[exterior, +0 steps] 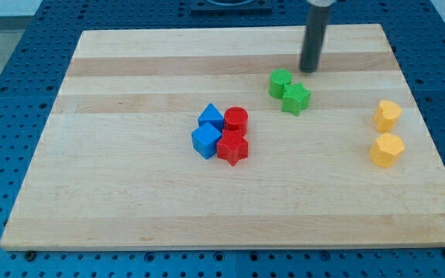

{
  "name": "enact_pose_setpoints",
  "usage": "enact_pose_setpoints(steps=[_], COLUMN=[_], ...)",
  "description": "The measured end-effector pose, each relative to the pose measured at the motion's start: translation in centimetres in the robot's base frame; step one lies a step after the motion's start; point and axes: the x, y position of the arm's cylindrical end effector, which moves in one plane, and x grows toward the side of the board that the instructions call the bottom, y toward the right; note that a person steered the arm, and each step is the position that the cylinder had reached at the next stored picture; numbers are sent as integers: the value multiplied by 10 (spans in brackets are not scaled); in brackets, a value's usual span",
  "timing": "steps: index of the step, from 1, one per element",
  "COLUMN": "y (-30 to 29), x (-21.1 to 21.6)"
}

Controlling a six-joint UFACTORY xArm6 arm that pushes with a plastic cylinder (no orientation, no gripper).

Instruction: Move the yellow blocks to the bottom side

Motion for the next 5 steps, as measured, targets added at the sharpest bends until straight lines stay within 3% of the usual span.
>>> enact_pose_setpoints(steps=[3, 5], y=[90, 97], x=[8, 68])
